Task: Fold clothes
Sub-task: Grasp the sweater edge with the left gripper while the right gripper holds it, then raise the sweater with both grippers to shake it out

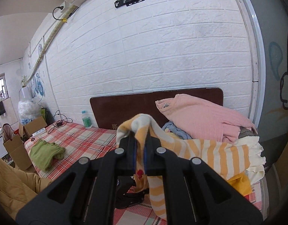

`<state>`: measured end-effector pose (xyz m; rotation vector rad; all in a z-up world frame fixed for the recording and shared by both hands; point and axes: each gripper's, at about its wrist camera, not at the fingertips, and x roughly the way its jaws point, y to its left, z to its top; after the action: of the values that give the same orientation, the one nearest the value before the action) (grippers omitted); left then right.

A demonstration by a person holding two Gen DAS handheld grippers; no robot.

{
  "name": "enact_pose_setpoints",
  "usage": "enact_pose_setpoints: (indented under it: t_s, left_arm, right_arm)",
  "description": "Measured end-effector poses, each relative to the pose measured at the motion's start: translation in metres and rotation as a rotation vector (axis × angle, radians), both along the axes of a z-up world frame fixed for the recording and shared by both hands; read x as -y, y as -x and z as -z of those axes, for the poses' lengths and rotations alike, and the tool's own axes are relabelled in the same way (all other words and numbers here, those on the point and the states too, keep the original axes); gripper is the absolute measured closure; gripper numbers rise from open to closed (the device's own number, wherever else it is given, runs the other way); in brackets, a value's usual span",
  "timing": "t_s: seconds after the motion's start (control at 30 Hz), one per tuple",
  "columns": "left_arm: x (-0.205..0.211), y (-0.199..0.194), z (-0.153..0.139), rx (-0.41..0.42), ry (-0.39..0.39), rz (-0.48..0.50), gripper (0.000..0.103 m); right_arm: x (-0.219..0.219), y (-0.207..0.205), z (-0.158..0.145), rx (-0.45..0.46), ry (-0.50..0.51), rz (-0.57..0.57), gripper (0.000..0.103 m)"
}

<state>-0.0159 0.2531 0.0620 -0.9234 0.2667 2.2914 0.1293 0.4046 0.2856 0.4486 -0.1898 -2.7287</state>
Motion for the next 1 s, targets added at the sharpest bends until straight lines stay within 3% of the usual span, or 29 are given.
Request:
enact_pose_setpoints:
  t_s: [0.07, 0.23, 0.5, 0.77, 1.0]
  left_arm:
    - [0.021, 0.004, -0.025, -0.034, -0.06, -0.026, 0.098]
    - [0.103, 0.001, -0.129, -0.2, -0.247, -0.103, 0.099]
    - [0.198, -0.066, -0.254, -0.481, -0.303, -0.158, 0.099]
    - [0.296, -0.155, -0.313, -0.626, -0.199, -0.269, 0.098]
    - [0.338, -0.217, -0.333, -0.617, -0.053, -0.338, 0.098]
  right_arm:
    - [0.0, -0.006, -0.006, -0.019, 0.002, -0.002, 0.096]
    - [-0.001, -0.036, -0.035, -0.116, 0.046, -0.034, 0.096]
    - [0.023, -0.089, -0.091, -0.314, 0.084, -0.167, 0.096]
    - [0.057, -0.095, -0.099, -0.317, 0.137, -0.342, 0.096]
    - [0.097, -0.091, -0.079, -0.275, 0.13, -0.455, 0.096]
